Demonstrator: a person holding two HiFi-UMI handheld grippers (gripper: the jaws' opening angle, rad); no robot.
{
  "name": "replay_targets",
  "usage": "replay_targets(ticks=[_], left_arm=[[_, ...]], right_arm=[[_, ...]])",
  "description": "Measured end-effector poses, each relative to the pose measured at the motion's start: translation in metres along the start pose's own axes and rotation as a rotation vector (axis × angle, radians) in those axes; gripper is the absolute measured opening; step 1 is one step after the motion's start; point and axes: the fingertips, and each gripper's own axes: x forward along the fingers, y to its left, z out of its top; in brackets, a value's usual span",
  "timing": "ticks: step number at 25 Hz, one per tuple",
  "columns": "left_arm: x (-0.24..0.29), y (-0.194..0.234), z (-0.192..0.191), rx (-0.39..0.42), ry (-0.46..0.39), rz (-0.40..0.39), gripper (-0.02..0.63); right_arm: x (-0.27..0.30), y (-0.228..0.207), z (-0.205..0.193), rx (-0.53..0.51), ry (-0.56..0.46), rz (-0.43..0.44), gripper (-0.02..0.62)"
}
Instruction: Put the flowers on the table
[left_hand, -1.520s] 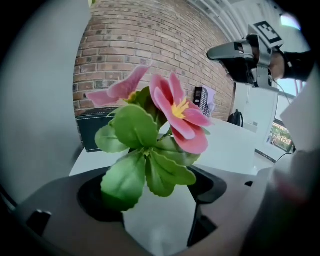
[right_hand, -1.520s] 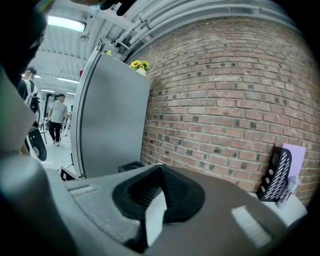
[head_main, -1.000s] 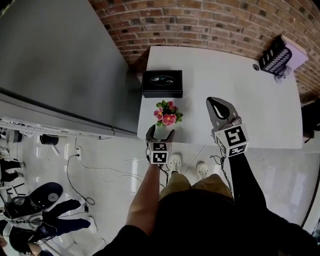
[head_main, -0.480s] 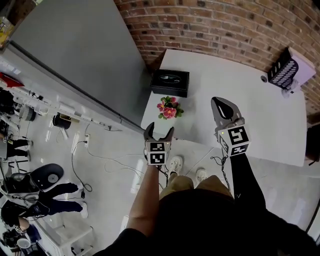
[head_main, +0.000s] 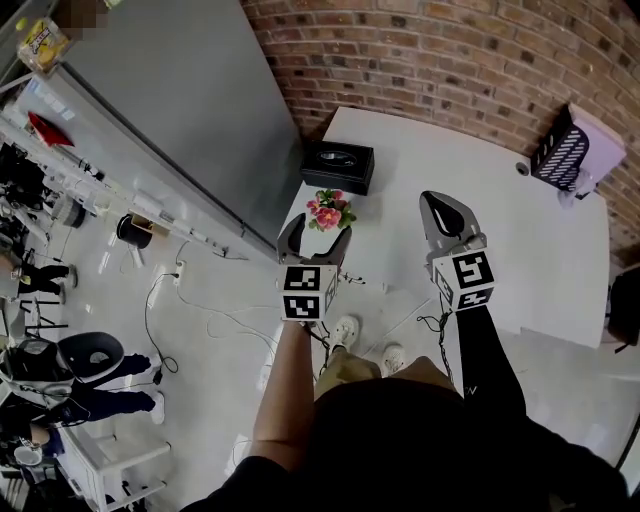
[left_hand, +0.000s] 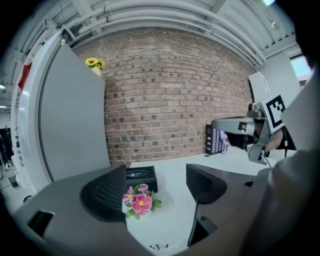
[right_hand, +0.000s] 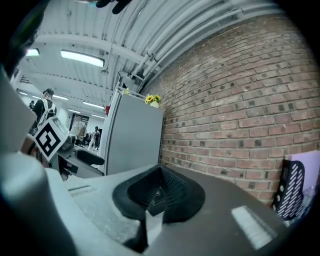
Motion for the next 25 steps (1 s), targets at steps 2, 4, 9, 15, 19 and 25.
replay_targets(ticks=[2,4,9,15,19,25], left_arm=[[-0.011,-0.005,0.022,0.011,-0.029,0.012,0.374],[-0.022,-0.008,0.041,0.017,-0.047,0.031,0.374],[-0.048,-0.015,0.086,0.037,-0.152,0.050,0.374],[-0.061,-0.029,0.102,0.038,-0.204,0.016,0.374],[-0.073,-0.026,0.115,0.026,-0.279,0.075,0.163],[-0.085,-0.029,0.120,0.057,-0.325,0.109,0.008]], right_arm=[[-0.006,-0.001,0.006,-0.006,-0.012,0.004,0.000],[-0.011,-0.002,0.011,-0.013,-0.023,0.006,0.000],[-0.019,-0.001,0.019,-0.029,-0.039,0.009,0.000],[-0.028,-0.001,0.031,-0.048,-0.052,0.007,0.000],[-0.033,0.000,0.036,-0.059,-0.063,0.007,0.000],[-0.042,0.003,0.033,-0.056,-0.067,0.007,0.000]])
